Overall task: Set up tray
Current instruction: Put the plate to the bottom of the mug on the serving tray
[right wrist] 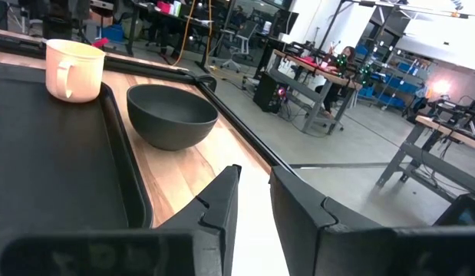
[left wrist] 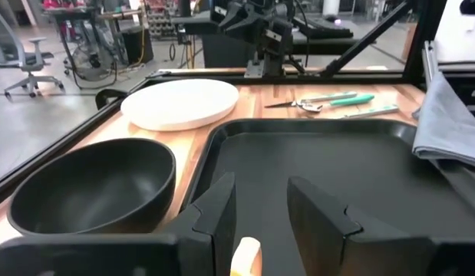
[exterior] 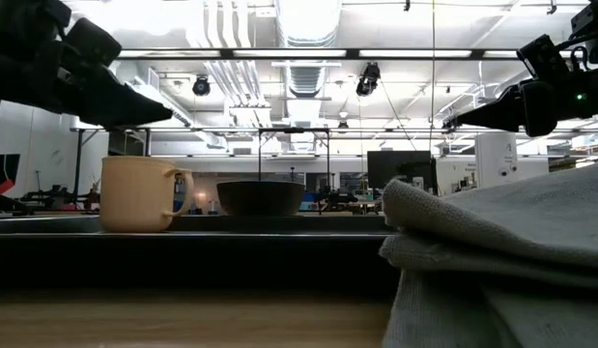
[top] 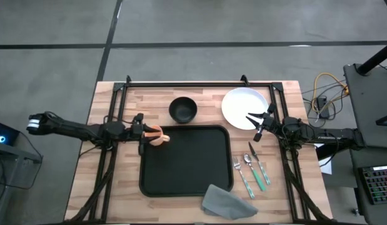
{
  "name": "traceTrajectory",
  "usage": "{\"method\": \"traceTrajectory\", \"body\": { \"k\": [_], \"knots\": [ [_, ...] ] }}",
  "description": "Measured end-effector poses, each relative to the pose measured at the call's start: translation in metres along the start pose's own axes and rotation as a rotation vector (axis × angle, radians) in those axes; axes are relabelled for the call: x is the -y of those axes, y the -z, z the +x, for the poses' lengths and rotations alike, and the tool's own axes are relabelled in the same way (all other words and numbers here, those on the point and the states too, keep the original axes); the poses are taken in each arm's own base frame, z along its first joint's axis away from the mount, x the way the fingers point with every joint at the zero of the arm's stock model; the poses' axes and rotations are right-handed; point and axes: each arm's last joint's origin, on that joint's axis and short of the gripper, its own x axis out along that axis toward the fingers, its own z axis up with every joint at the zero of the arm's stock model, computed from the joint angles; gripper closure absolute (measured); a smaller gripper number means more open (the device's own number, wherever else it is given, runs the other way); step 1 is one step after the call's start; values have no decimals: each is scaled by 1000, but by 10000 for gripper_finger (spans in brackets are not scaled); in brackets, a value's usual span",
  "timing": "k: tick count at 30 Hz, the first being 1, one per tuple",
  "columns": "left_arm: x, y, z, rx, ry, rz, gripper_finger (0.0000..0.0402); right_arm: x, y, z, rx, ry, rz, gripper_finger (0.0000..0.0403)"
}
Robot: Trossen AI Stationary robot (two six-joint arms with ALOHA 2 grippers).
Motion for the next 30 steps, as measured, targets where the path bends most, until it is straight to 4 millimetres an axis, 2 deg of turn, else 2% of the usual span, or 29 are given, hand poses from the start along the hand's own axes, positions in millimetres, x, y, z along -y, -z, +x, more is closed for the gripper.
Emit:
{"method": "traceTrajectory", "body": {
  "k": [10,15,20,30],
  "knots": [
    [-1,6,-7,90,-2,10,303,0,0,0,1,0,3,335],
    [-2,2,-9,132,-4,17,303,0,0,0,1,0,103,335],
    [-2,2,-9,127,-4,18,303,0,0,0,2,0,205,335],
    [-2,6,-8,82,-4,25,303,-2,3,3,-44,-3,194,335]
  ]
}}
